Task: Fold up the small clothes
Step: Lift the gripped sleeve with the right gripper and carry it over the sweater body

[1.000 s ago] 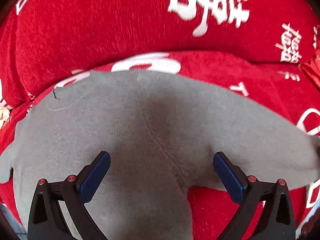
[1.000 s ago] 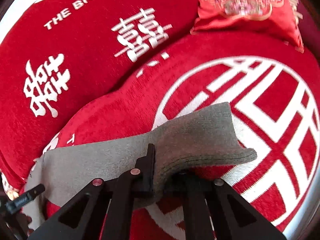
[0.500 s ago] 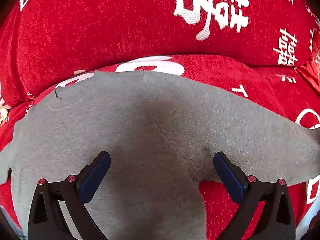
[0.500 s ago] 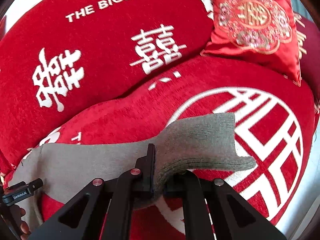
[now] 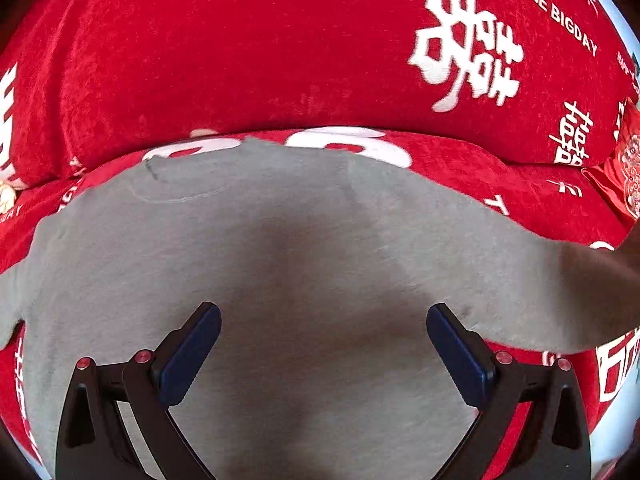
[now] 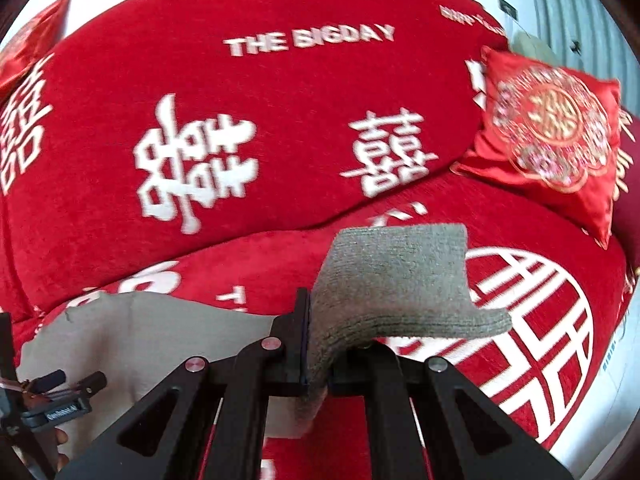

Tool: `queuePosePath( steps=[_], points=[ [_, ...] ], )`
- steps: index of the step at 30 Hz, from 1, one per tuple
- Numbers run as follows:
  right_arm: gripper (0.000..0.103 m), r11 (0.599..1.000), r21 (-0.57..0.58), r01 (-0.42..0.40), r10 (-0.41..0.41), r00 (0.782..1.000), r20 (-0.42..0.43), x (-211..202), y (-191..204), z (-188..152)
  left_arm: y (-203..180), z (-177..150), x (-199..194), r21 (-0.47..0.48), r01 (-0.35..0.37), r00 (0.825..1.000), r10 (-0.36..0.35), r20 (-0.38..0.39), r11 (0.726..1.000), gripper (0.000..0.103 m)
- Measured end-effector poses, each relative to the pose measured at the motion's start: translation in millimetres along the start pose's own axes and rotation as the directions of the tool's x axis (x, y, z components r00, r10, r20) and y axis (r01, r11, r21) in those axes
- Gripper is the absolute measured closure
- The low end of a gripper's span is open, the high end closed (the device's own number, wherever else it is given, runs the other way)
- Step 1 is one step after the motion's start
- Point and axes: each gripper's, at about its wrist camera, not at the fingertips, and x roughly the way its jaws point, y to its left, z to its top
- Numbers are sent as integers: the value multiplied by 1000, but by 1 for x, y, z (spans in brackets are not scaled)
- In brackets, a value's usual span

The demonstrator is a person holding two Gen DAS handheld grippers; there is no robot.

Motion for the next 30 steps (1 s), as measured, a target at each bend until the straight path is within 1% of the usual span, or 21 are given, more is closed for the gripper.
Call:
queuePosePath(
  steps=[4,9,16,17,21,24,30],
  points=[
    [97,998,-48,-28,29,1000,4,-5,42,1,25,-8,-2,-7,-21,1000,21,-5,1000,0],
    [97,992,-103,-71,72,997,6,-12,96,0,64,-18,-7,-51,-26,1000,25,-15,998,0],
    [97,966,-219,-134,138,990,5,-23,189,-9,116,-32,-11,-119,-31,999,28,-28,992,0],
    [97,964,-228,-137,141,990,3,-23,196,-11,122,-34,-12,-125,-34,999,31,-29,992,0],
    [97,949,-271,-162,164,986,-17,-22,241,-21,148,-41,-17,-155,-37,999,33,-25,987,0],
    [97,939,-292,-182,180,983,-33,-19,267,-30,169,-45,-23,-180,-35,999,32,-24,983,0],
    [97,898,-370,-238,218,971,-97,-8,336,-67,210,-57,-43,-239,-34,999,36,7,970,0]
  ],
)
